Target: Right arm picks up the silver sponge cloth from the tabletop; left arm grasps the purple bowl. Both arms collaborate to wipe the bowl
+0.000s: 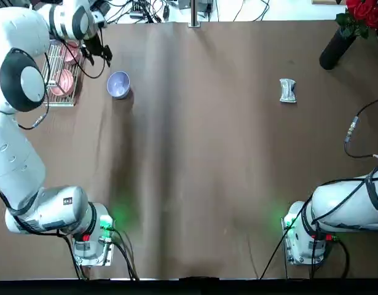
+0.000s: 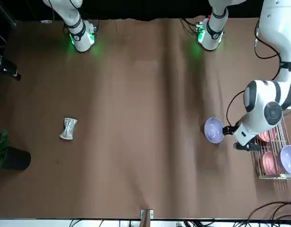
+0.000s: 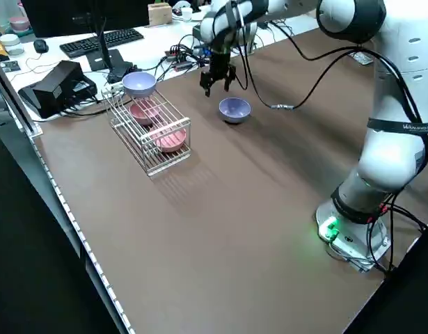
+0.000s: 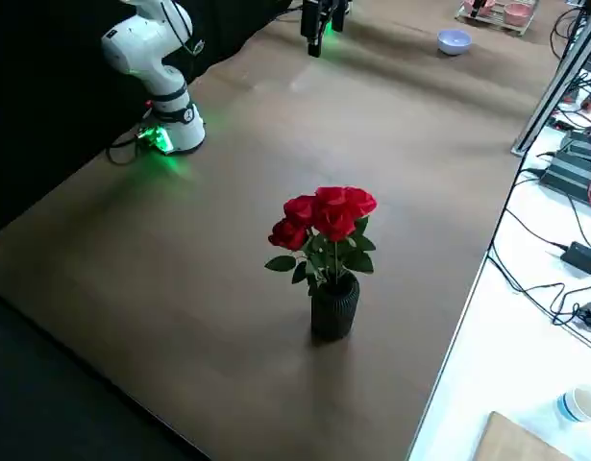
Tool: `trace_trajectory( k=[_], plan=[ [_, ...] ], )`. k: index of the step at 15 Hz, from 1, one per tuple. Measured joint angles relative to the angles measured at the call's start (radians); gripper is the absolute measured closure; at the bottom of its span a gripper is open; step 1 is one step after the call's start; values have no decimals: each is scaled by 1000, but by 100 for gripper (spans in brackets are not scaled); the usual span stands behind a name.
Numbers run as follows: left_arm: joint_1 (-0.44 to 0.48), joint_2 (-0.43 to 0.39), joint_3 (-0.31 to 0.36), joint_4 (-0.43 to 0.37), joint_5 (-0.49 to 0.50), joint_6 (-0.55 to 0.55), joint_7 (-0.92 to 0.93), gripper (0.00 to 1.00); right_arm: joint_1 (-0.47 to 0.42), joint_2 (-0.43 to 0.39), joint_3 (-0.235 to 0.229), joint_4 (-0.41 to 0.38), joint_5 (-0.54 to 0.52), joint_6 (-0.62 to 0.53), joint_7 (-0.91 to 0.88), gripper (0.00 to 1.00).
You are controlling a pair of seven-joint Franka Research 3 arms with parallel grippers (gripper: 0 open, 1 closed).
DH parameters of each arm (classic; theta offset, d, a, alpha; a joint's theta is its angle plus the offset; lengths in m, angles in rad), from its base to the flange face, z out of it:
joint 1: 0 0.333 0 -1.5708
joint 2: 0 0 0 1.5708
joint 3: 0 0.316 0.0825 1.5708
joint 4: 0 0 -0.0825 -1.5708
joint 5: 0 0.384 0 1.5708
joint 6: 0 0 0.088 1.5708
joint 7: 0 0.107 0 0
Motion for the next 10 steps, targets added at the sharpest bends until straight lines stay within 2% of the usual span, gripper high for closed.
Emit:
trace_trajectory(
  k=[6,10],
  plan=[
    [0,-3,-37,118,0,-94,-1,0,1,0,1,-8,0,1,0,0],
    [1,-41,-41,212,-15,-163,-1,0,2,0,2,-9,0,2,0,0]
  ],
)
